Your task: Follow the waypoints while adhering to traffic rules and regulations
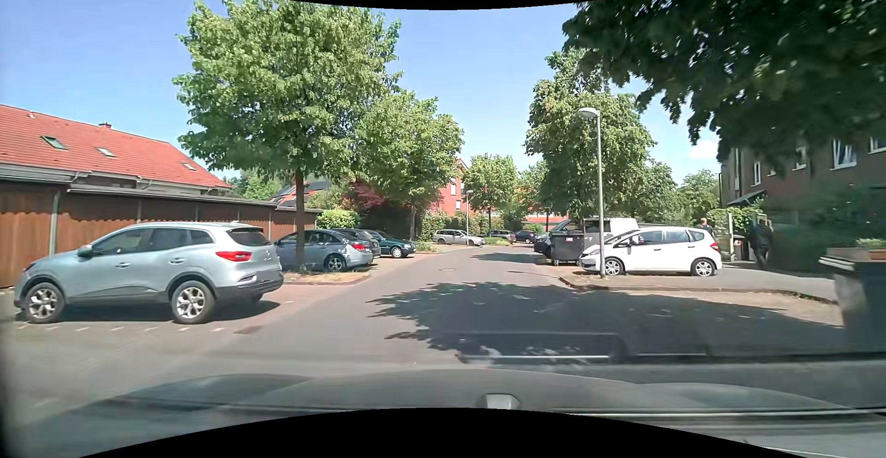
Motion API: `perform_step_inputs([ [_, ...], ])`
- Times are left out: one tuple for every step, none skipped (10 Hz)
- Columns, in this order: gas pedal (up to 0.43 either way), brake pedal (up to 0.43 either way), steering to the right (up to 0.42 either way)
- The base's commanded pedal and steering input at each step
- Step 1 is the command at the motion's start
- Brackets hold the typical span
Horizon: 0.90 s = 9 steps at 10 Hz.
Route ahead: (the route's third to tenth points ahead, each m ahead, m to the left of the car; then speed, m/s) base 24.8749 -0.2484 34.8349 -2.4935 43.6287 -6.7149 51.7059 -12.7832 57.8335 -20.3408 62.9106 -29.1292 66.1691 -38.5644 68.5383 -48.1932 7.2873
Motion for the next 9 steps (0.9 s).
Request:
perform_step_inputs([
  [0.15,0.018,0.024],
  [0.15,0.018,0.026],
  [0.15,0.018,0.026],
  [0.157,0.018,0.026],
  [0.157,0.018,0.026],
  [0.157,0.018,0.025],
  [0.157,0.018,0.022],
  [0.157,0.018,0.02],
  [0.157,0.018,0.021],
])
